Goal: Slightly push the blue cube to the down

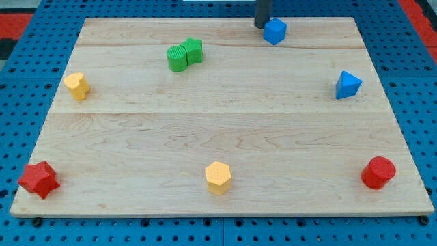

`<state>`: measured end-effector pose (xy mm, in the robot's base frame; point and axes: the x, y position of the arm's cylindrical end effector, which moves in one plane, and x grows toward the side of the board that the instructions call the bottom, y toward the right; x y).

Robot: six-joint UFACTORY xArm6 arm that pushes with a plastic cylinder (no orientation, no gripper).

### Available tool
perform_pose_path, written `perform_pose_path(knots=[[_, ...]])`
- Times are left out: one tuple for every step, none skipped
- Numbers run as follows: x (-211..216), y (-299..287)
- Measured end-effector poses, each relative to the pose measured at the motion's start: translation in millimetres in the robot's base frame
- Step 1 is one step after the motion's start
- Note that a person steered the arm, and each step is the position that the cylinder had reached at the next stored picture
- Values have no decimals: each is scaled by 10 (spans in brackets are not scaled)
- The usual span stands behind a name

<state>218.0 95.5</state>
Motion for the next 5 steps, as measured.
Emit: perform_pose_path(knots=[[-122, 58], [-130, 258], [-36, 256], [179, 248], [265, 249]])
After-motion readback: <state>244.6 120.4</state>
